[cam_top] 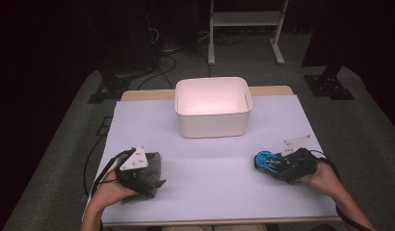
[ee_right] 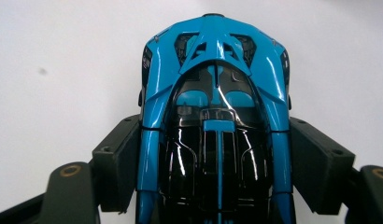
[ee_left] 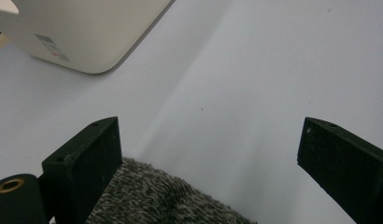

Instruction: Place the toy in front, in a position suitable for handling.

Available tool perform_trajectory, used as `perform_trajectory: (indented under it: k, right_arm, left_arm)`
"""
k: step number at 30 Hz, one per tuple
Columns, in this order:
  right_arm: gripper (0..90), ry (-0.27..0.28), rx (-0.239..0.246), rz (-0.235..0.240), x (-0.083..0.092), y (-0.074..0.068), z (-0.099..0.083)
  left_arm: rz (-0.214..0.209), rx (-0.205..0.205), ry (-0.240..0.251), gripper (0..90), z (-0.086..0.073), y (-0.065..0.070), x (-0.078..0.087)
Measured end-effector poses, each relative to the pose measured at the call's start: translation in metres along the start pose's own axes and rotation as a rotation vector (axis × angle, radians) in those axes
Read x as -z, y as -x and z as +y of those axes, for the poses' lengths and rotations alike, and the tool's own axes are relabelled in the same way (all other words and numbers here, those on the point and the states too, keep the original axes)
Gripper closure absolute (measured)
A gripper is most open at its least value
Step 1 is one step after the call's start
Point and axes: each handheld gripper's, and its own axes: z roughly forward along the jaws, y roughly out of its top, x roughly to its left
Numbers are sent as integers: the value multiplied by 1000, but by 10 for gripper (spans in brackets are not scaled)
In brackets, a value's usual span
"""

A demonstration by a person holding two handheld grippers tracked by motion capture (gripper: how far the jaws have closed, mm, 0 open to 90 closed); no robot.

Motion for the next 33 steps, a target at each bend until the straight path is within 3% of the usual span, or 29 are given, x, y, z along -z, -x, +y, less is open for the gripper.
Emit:
perform_trajectory:
  k: [5, 10, 14, 18, 24, 33]
  right_arm:
    - [253, 19, 72, 44, 3, -10, 28]
    - [253, 44, 160, 106, 0, -28, 67]
    - [252, 45, 230, 166, -15, -44, 99]
    - [252, 28, 286, 212, -35, -57, 119]
    - [252, 10, 303, 274, -65, -70, 132]
    - [251, -18, 302, 309, -93, -76, 131]
  left_arm:
    - [5, -4, 3, 56, 0, -1, 2]
    - [11, 0, 11, 56, 0, -1, 4]
    - [12, 0, 15, 56, -1, -1, 6]
    - [11, -1, 16, 56, -1, -2, 6]
    - [10, -1, 15, 56, -1, -2, 7]
    - [2, 5, 7, 56, -2, -2, 5]
